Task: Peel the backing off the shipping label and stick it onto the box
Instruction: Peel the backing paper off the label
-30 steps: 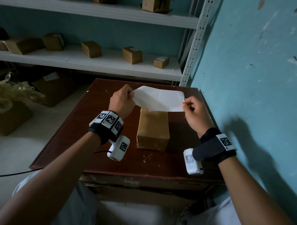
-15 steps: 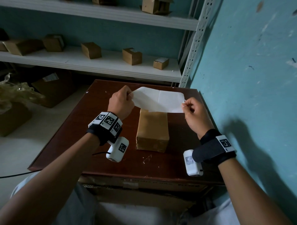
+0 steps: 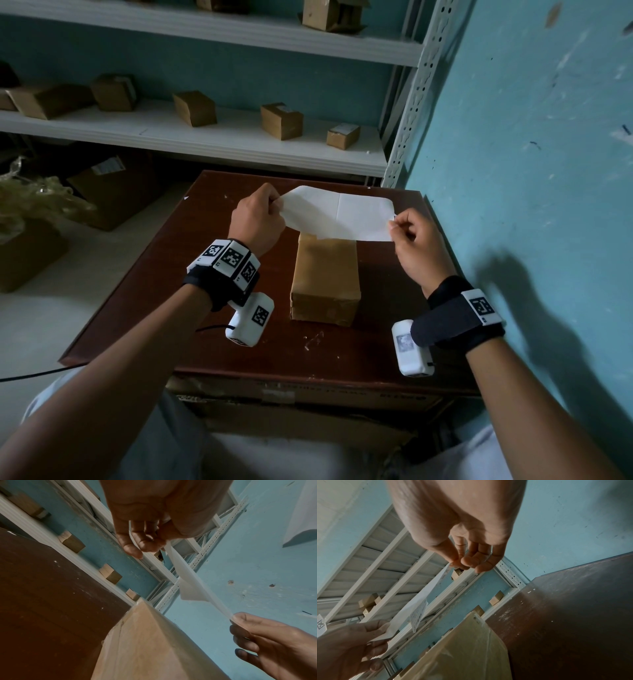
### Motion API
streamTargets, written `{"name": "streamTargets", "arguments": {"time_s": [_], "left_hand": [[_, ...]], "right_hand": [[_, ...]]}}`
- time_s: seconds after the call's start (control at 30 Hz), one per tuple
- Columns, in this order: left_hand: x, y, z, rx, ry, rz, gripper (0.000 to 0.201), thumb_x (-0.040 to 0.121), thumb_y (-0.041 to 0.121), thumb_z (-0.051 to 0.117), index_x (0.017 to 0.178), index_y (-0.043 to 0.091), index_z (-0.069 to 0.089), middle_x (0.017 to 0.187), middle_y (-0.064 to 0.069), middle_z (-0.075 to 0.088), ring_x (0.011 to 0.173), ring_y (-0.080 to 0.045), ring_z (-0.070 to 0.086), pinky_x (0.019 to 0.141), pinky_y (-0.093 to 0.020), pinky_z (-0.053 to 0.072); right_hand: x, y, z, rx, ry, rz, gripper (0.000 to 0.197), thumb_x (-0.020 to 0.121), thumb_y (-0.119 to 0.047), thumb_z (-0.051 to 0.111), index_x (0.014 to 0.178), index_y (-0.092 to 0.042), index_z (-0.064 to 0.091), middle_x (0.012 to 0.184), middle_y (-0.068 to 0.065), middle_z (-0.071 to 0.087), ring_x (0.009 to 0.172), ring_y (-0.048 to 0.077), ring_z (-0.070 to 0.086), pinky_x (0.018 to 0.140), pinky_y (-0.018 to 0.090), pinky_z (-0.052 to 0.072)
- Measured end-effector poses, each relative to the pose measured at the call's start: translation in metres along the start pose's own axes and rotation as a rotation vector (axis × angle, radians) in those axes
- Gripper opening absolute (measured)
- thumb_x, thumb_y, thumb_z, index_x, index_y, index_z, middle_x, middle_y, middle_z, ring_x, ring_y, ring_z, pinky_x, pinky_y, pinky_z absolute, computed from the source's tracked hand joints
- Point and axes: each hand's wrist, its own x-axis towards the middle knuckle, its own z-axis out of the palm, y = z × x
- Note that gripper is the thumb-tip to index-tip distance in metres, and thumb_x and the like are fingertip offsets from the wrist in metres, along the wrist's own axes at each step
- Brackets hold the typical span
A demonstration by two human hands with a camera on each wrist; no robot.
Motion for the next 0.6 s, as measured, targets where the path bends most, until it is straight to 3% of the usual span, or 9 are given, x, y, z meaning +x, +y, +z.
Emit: {"name": "streamTargets", "arguments": {"time_s": [0.27, 0.5, 0.6], "left_hand": [[0.0002, 0.0001, 0.0005, 0.006, 0.005, 0.003, 0.014, 0.092, 0.007, 0.042, 0.094, 0.009, 0.055, 0.094, -0.008, 0.060, 0.079, -0.025, 0.059, 0.062, -0.030, 0.042], [-0.0011, 0.0029, -0.0015, 0.017, 0.010, 0.000, 0.013, 0.092, 0.006, 0.042, 0.094, 0.008, 0.055, 0.092, -0.007, 0.058, 0.079, -0.022, 0.055, 0.056, -0.023, 0.035], [-0.0007, 0.0018, -0.0023, 0.007, 0.008, -0.007, 0.013, 0.092, 0.007, 0.042, 0.094, 0.009, 0.055, 0.094, -0.008, 0.059, 0.080, -0.023, 0.056, 0.060, -0.026, 0.037]], "right_hand": [[-0.0004, -0.0002, -0.0012, -0.002, 0.005, -0.006, 0.008, 0.099, -0.021, 0.052, 0.094, -0.015, 0.055, 0.078, -0.006, 0.055, 0.069, 0.010, 0.054, 0.066, 0.025, 0.044], [0.0000, 0.0006, -0.0013, -0.010, 0.004, -0.008, 0.008, 0.098, -0.021, 0.053, 0.094, -0.015, 0.055, 0.077, -0.005, 0.056, 0.068, 0.011, 0.054, 0.065, 0.026, 0.045], [-0.0009, -0.0008, -0.0018, -0.010, 0.009, -0.006, 0.007, 0.098, -0.020, 0.052, 0.094, -0.015, 0.055, 0.077, -0.005, 0.056, 0.068, 0.009, 0.054, 0.064, 0.024, 0.044]]}}
